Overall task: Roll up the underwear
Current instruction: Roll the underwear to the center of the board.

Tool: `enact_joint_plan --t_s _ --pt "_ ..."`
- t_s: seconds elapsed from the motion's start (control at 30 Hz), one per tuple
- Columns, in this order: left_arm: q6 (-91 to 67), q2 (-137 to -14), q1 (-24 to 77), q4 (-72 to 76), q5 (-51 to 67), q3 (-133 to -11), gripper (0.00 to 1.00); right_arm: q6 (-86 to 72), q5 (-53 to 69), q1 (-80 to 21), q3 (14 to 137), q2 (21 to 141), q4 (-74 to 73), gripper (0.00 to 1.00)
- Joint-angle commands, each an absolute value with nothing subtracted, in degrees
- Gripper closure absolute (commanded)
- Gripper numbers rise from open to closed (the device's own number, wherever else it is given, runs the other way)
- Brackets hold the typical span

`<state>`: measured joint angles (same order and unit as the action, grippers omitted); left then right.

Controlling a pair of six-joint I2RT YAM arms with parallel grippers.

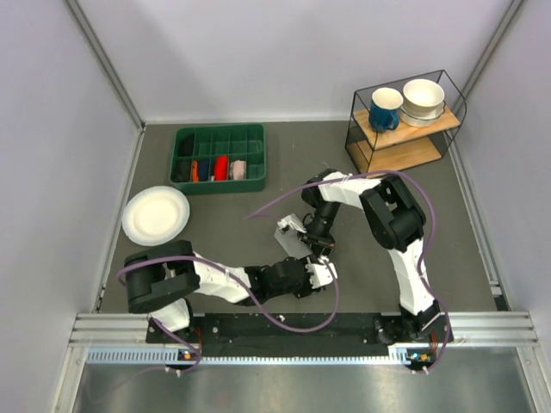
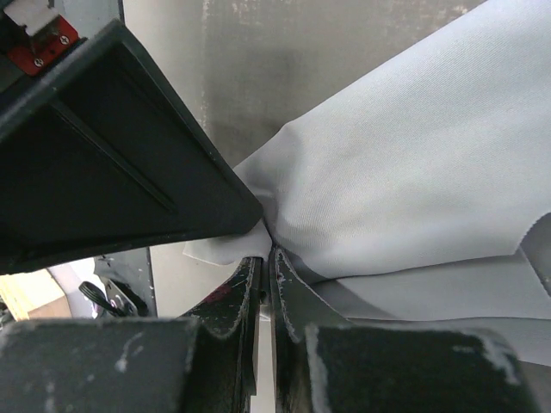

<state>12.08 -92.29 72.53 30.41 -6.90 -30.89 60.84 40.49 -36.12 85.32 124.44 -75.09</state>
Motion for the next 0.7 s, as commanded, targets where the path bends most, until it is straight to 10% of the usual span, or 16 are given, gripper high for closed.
enact_joint_plan --t_s 0.0,0.2,0.67 --pt "8.4 -94.0 72.2 32.4 -8.2 -33.3 0.5 61.3 41.4 -35.1 86.9 125.7 -75.8 0.99" --pt "2.6 -94.0 70.1 29.9 -7.0 -33.6 1.0 61.5 41.6 -35.1 86.7 125.7 -75.6 0.99" --pt "-24.0 -90.6 53.4 28.8 16.5 -28.0 1.0 61.2 45.4 -30.0 86.8 118.0 -73.5 0.74"
